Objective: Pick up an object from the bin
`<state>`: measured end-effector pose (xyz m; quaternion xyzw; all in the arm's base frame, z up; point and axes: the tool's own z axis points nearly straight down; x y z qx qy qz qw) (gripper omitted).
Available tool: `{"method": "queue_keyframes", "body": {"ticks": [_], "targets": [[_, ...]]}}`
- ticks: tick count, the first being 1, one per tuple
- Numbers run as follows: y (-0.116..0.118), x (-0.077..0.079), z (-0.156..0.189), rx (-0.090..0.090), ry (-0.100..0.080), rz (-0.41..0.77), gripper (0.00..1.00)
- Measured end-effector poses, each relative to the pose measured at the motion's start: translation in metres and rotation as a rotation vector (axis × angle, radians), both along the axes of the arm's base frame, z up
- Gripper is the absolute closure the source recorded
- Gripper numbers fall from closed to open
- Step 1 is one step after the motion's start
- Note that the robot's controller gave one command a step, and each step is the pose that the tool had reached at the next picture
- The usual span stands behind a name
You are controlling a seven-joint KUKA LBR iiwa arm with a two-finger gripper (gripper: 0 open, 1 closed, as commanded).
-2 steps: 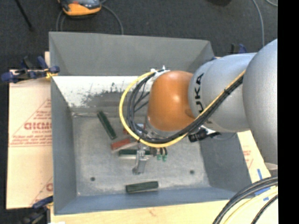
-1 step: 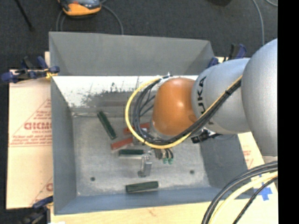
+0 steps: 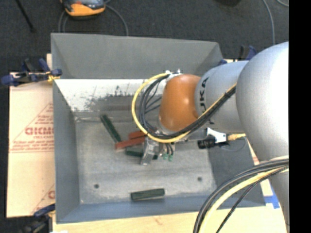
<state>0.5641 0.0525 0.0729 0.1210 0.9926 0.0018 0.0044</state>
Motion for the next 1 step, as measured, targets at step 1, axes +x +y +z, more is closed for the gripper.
{"method": "queue_keyframes", "body": {"ticks": [1], "targets": [[0.0, 0.0, 0.0, 0.0, 0.0, -0.001, 1.0]]}}
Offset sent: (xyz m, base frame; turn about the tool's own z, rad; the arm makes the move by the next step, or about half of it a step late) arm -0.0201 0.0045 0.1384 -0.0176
